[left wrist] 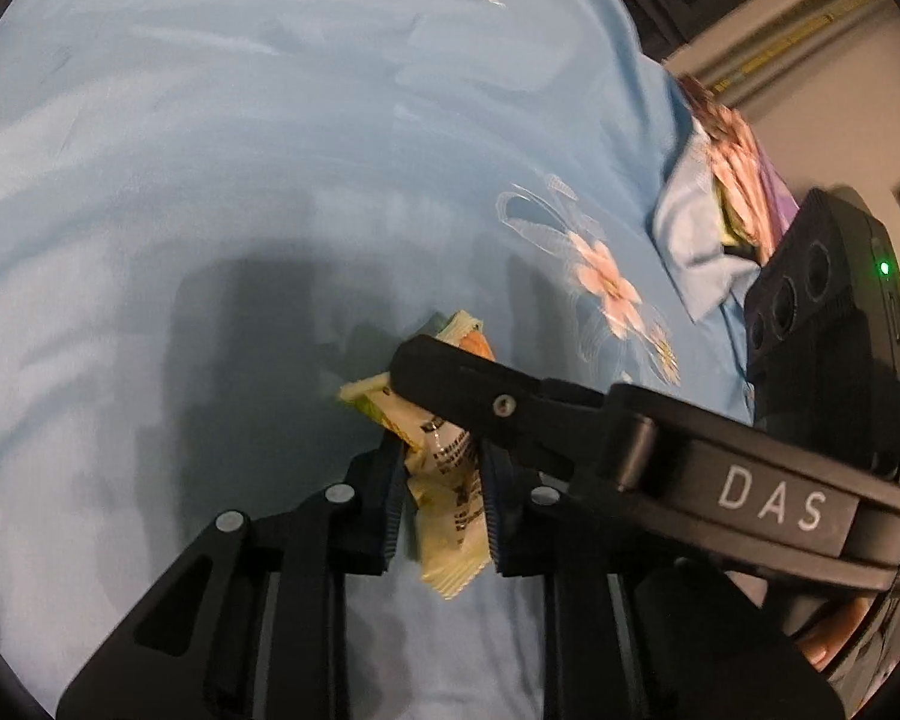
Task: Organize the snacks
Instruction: 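Move the right gripper to the yellow-green packet and grasp it, then carry the yellow-green packet into the green box and open the right gripper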
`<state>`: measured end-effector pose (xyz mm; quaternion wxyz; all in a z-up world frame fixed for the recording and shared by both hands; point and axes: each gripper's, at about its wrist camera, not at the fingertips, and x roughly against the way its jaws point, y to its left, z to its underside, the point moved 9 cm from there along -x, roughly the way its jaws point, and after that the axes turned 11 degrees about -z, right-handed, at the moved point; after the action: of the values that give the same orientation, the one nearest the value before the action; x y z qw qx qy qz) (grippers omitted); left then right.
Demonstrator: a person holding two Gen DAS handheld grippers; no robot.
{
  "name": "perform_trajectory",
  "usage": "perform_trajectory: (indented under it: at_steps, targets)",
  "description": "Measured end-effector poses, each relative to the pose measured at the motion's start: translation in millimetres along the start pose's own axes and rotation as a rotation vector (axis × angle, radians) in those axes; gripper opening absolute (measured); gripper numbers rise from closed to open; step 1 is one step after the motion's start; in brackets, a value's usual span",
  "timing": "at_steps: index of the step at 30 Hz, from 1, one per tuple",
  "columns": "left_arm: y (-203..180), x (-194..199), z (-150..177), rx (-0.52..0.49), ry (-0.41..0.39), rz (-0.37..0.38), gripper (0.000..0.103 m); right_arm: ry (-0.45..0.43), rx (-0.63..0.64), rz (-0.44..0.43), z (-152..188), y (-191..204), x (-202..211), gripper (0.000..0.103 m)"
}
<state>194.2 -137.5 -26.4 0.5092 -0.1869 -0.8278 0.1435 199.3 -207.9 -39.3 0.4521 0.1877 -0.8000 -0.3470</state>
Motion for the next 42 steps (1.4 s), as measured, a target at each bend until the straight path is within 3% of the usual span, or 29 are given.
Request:
perform_trajectory:
  at_steps: [8, 14, 19, 24, 26, 30, 34, 40, 42]
  targets:
    - [-64.0, 53.7, 25.6, -0.169, -0.066, 0.037, 0.019, -0.157, -0.007, 0.001, 29.8, 22.1, 83.2, 0.052]
    - [-127.3, 89.2, 55.8, -0.325, -0.105, 0.099, 0.021, -0.326, -0.037, 0.018, 55.7, 26.0, 162.0, 0.052]
    - [-179.3, 98.2, 87.8, -0.469, -0.113, 0.159, 0.022, -0.469, -0.095, 0.048, 84.7, 11.1, 220.6, 0.052]
    - [-210.9, 83.9, 117.3, -0.541, -0.058, 0.182, 0.024, -0.551, -0.191, 0.127, 108.1, -17.8, 253.2, 0.052]
    - [-218.9, 73.7, 127.6, -0.556, -0.036, 0.173, 0.028, -0.564, -0.217, 0.153, 114.0, -27.8, 258.5, 0.052]
    - [-224.6, 62.6, 143.4, -0.556, 0.023, 0.167, 0.051, -0.593, -0.252, 0.196, 124.4, -45.3, 270.3, 0.052]
    - [-226.0, 65.4, 146.2, -0.576, 0.005, 0.134, 0.071, -0.627, -0.27, 0.257, 136.5, -56.3, 287.9, 0.053]
    - [-220.9, 84.7, 141.4, -0.601, -0.061, 0.068, 0.089, -0.689, -0.243, 0.313, 144.7, -46.1, 309.3, 0.072]
    - [-218.0, 93.9, 139.5, -0.608, -0.085, 0.046, 0.09, -0.703, -0.229, 0.338, 148.8, -40.0, 315.3, 0.084]
